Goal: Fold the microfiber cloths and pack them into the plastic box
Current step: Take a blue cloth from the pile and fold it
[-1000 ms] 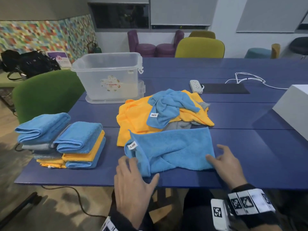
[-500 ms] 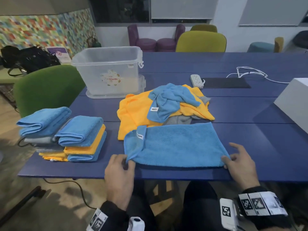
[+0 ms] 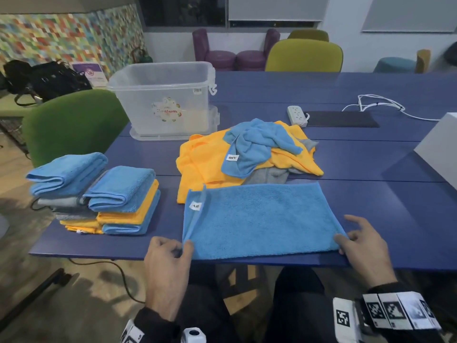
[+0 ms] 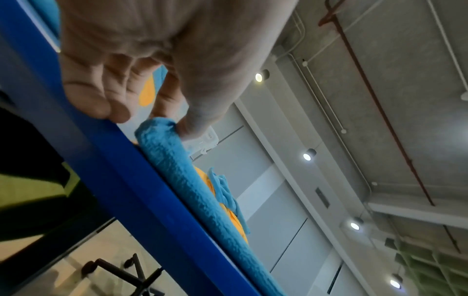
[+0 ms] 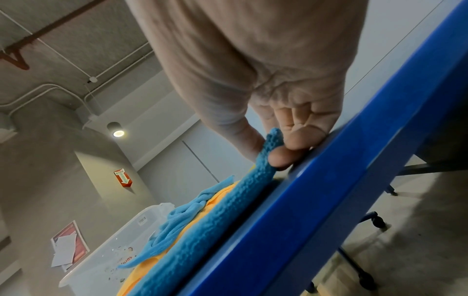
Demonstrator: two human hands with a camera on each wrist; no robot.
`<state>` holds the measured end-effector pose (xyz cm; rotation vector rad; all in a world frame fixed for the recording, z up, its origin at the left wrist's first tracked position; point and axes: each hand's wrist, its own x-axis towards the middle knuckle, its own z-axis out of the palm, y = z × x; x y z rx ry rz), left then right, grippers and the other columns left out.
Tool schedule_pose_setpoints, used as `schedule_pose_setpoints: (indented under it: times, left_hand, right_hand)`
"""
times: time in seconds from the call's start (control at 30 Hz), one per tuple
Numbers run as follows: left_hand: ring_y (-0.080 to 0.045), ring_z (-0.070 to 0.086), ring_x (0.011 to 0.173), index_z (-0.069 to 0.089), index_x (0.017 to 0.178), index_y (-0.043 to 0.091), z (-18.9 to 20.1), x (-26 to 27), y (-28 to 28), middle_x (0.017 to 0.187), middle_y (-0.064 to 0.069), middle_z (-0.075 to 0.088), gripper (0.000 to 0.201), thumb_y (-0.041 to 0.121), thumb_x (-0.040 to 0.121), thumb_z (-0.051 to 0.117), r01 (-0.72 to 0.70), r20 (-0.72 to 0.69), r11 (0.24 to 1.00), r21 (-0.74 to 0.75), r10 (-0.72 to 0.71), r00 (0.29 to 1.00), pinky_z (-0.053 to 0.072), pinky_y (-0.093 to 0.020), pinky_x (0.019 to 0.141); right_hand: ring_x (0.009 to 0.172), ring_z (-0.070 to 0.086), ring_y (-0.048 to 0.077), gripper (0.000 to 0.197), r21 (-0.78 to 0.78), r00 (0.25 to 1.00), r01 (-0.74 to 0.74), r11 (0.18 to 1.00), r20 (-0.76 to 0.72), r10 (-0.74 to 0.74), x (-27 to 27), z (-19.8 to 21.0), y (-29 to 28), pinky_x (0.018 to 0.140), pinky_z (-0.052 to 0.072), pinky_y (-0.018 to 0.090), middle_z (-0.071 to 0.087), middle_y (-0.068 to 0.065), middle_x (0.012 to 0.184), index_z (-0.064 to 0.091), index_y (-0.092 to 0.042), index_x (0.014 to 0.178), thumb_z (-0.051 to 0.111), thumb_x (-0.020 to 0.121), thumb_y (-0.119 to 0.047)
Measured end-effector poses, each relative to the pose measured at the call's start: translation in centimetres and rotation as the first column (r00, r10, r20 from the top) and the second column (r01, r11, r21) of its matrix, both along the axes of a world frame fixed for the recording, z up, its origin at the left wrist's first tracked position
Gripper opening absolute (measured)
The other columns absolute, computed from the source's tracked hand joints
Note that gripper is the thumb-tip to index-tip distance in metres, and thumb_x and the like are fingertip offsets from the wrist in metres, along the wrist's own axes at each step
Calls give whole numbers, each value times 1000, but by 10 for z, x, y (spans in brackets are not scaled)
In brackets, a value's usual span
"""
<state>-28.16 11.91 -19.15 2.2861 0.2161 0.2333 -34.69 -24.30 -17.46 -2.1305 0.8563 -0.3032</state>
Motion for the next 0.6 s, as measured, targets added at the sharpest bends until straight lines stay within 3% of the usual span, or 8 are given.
schedule_pose_setpoints:
  times: [0.13,0.23,0.4,0.5,0.6]
  left_hand:
    - [-5,50,70,60,58,15,1,-3,3,83,-4,52,38,24,95,65,-18,-61,993,120,26,998,34,-33,67]
    - [-19,54,67,55,56,19,-1,1,5,77,-5,56,40,26,95,63,-8,-84,990,138,20,996,38,-35,65]
    - [-15,66,59,65,65,22,-4,2,7,60,3,66,24,17,86,77,-31,-136,999,-33,26,990,56,-38,67]
    - [-17,68,58,65,80,20,-3,2,11,73,2,70,20,7,82,81,-92,-103,984,-155,76,992,61,-43,65]
    - [-13,66,72,64,93,19,-5,-1,14,96,2,65,22,17,83,84,-60,13,995,-83,61,998,56,-38,72]
  right_hand:
    - [76,63,13,47,-27,1000,-6,1000,-18,5,0,-1,0,72,37,35,68,3,62,57,-17,130,68,86,-7]
    - [78,63,19,48,-45,999,-15,999,-32,14,1,-4,-1,71,39,37,69,3,63,56,-17,132,68,86,-8]
    - [74,63,22,50,-87,997,-51,995,-56,46,-3,-4,-1,70,45,39,67,5,62,54,-18,134,67,87,-8]
    - [73,64,22,53,-95,995,-65,993,-86,57,-8,-4,0,74,50,42,67,2,62,54,-21,135,69,85,-10]
    - [77,62,21,50,-152,993,-76,985,-102,61,-12,-3,4,73,48,41,67,2,72,55,-20,134,71,87,-18]
